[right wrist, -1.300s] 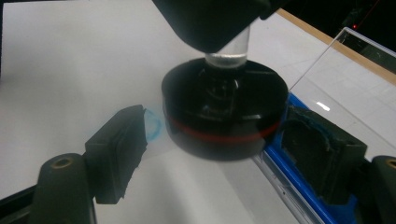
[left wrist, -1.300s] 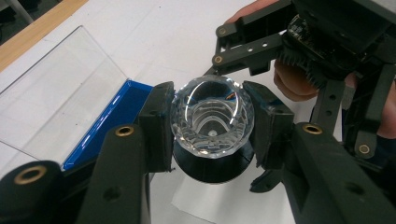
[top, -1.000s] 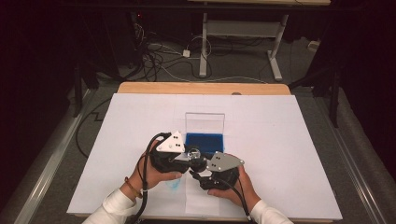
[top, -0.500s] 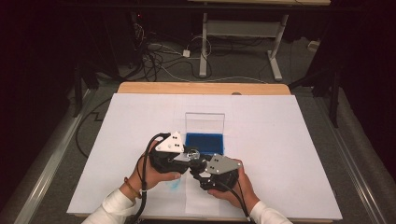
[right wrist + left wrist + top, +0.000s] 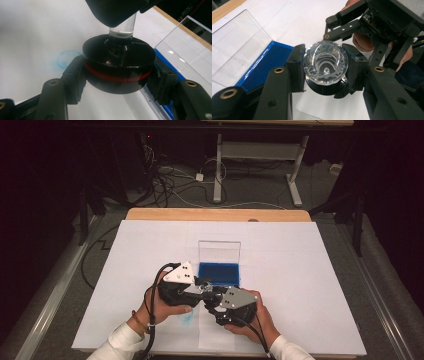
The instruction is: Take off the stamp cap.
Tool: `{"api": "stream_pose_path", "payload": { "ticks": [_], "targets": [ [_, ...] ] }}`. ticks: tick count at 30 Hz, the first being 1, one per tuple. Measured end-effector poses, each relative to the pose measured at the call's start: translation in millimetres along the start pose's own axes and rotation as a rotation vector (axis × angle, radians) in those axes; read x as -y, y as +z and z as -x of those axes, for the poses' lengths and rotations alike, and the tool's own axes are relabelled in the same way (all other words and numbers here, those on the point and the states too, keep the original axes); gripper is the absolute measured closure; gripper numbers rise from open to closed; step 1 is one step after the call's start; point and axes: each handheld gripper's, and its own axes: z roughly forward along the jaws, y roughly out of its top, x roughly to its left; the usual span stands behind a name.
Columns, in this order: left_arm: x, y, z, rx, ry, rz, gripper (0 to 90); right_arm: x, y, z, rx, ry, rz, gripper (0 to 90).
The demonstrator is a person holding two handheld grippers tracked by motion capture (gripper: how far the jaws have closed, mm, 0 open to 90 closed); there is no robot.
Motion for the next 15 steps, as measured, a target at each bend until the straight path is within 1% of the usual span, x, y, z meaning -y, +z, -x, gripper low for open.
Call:
{"api": "stream_pose_path", "payload": {
  "ticks": [2, 3, 5, 6, 8, 10, 11, 12, 13, 15],
  "targets": [
    [0.8, -0.2, -0.7, 0.009, -0.009, 0.011, 55.0, 0.1, -0.6, 0.3, -0.008, 0.004, 0.001, 38.8],
    [0.9, -0.6, -1.6, 0.016, -0.008, 0.005, 55.0, -0.1, -0.9, 0.6, -0.011, 0.003, 0.001, 38.8],
    [1.7, -0.8, -2.6, 0.025, -0.016, 0.011, 55.0, -0.1, -1.3, 0.7, -0.022, 0.007, -0.001, 38.8],
    [1.7, -0.8, -2.7, 0.028, -0.014, 0.010, 55.0, -0.2, -1.5, 1.0, -0.027, 0.007, -0.001, 38.8],
    [2.0, -0.7, -2.9, 0.031, -0.020, 0.013, 55.1, -0.3, -1.8, 1.1, -0.032, 0.005, -0.003, 38.8],
    [1.3, -0.8, -1.7, 0.023, -0.005, 0.007, 55.1, -0.3, -2.0, 1.6, -0.035, 0.004, -0.006, 38.8],
    [0.8, -0.8, 0.6, 0.012, 0.003, 0.010, 55.1, -0.1, -1.9, 1.5, -0.044, 0.023, -0.002, 38.8],
    [-0.1, -1.0, 2.7, 0.004, 0.016, 0.003, 55.1, -0.1, -1.9, 1.5, -0.044, 0.023, -0.002, 38.9],
    [-0.7, -1.1, 4.7, -0.008, 0.017, 0.005, 55.1, -0.1, -2.0, 1.2, -0.048, 0.030, -0.001, 38.8],
    [-0.6, -2.3, 6.5, -0.016, 0.022, 0.009, 55.1, -0.3, -3.1, 1.0, -0.044, 0.032, 0.000, 38.9]
  ]
}}
